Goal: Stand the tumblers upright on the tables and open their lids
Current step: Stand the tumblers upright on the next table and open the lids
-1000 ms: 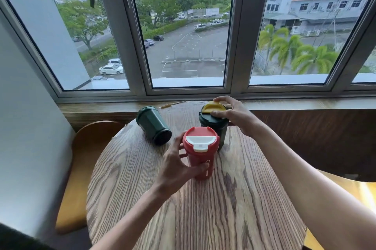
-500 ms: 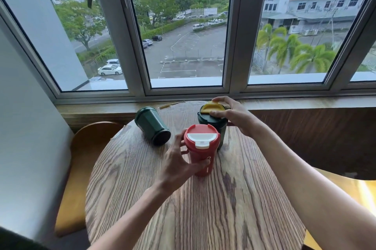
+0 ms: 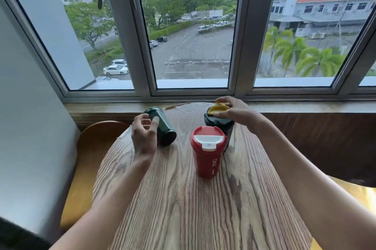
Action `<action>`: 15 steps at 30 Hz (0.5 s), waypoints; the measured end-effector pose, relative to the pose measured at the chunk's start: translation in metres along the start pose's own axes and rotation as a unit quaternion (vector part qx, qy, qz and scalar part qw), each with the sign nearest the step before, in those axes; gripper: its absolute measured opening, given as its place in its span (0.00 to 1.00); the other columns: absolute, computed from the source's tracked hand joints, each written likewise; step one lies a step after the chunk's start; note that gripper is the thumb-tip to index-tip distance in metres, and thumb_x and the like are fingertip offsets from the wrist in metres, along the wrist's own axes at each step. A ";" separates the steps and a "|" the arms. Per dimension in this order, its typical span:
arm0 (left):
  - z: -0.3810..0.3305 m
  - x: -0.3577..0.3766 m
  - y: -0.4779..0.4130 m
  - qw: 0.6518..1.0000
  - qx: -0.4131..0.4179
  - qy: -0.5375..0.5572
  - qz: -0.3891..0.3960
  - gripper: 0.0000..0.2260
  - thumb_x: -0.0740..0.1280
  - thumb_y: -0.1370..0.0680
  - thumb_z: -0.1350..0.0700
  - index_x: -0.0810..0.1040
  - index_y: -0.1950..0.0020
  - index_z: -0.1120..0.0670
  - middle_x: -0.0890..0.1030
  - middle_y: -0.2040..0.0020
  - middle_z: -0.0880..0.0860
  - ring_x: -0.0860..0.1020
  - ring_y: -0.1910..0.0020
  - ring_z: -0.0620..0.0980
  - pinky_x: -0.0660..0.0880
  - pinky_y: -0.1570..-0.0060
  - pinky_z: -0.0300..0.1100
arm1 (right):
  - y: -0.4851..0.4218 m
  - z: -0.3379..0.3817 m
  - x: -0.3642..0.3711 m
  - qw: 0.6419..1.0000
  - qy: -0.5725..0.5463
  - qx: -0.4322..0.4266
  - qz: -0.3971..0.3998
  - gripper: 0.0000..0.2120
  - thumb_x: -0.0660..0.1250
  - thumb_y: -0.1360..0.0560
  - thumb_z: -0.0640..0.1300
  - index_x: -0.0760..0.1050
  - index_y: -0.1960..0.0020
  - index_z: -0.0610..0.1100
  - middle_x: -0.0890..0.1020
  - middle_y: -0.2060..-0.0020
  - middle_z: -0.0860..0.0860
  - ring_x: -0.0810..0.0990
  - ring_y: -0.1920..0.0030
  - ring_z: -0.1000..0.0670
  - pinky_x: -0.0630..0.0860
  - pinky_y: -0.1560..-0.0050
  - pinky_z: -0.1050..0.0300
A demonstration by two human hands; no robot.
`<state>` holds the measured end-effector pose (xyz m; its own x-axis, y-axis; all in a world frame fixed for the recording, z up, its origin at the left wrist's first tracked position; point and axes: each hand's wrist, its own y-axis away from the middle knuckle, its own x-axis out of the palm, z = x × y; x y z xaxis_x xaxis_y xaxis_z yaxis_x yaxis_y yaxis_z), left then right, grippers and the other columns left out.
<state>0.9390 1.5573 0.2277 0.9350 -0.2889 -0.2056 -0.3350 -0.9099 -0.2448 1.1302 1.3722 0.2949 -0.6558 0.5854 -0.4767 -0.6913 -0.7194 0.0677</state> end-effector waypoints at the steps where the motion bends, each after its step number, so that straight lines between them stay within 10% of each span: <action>1: 0.004 0.001 -0.016 0.999 -0.035 -0.013 -0.006 0.19 0.68 0.23 0.49 0.72 0.36 0.56 0.76 0.42 0.56 0.77 0.47 0.51 0.73 0.54 0.37 | -0.001 0.003 0.000 1.000 0.011 0.002 0.002 0.26 0.73 0.28 0.40 0.72 0.32 0.48 0.76 0.42 0.48 0.75 0.42 0.48 0.72 0.40 0.55; 6: 0.014 0.013 -0.073 0.963 -0.254 -0.050 0.078 0.41 0.72 0.30 0.37 0.58 0.26 0.52 0.63 0.28 0.61 0.69 0.33 0.62 0.72 0.36 0.58 | -0.004 0.007 0.000 0.999 -0.005 0.034 0.020 0.24 0.72 0.29 0.37 0.74 0.35 0.50 0.76 0.43 0.45 0.75 0.46 0.47 0.72 0.52 0.56; 15: 0.019 0.029 -0.091 0.966 -0.225 -0.067 0.110 0.40 0.79 0.42 0.41 0.71 0.36 0.55 0.76 0.40 0.56 0.74 0.40 0.58 0.76 0.47 0.50 | -0.001 0.001 -0.002 0.998 -0.048 0.039 0.024 0.23 0.72 0.28 0.35 0.74 0.35 0.49 0.74 0.42 0.45 0.75 0.53 0.55 0.71 0.58 0.63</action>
<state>0.9946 1.6373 0.2255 0.8135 -0.4763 -0.3338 -0.4109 -0.8768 0.2499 1.1316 1.3720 0.2965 -0.7125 0.5867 -0.3849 -0.6770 -0.7189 0.1575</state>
